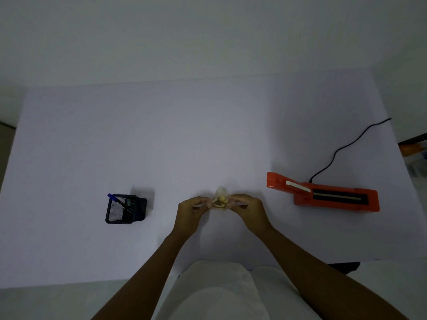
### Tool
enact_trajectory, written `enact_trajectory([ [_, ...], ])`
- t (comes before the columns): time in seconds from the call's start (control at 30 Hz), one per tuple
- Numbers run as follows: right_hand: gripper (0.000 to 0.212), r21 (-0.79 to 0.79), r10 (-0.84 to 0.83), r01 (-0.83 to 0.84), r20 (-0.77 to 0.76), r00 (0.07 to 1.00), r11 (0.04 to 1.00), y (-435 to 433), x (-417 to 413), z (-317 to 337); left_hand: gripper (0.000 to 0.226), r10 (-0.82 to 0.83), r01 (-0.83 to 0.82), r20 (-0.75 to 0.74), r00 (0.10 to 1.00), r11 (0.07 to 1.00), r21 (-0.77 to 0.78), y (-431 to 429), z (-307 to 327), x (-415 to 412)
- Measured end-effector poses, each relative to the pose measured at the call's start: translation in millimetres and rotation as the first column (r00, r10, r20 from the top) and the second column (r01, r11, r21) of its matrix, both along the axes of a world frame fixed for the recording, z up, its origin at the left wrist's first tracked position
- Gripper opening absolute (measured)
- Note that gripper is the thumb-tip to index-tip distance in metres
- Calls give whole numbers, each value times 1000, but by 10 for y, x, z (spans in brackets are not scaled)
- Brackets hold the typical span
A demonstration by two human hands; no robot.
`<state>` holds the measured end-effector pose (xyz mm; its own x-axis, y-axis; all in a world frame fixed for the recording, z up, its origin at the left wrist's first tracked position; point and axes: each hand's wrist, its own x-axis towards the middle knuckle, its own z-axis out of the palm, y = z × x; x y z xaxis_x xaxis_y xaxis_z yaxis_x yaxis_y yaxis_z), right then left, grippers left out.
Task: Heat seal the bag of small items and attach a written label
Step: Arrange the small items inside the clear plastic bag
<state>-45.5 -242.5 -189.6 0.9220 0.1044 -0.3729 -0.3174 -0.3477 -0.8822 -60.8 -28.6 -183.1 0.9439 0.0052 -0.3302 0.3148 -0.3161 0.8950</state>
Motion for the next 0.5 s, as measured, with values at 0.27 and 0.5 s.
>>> enact_trajectory([
  [0.27,16,15,-53,53,-27,998,998,-33,-10,-31,9,39,-40,-39,998,999,-14,34,-32,-13],
  [0.5,11,11,-75,77,-108,991,997,-55,-2,-41,18,100,-145,-304,947,981,-130,72,-10,70],
])
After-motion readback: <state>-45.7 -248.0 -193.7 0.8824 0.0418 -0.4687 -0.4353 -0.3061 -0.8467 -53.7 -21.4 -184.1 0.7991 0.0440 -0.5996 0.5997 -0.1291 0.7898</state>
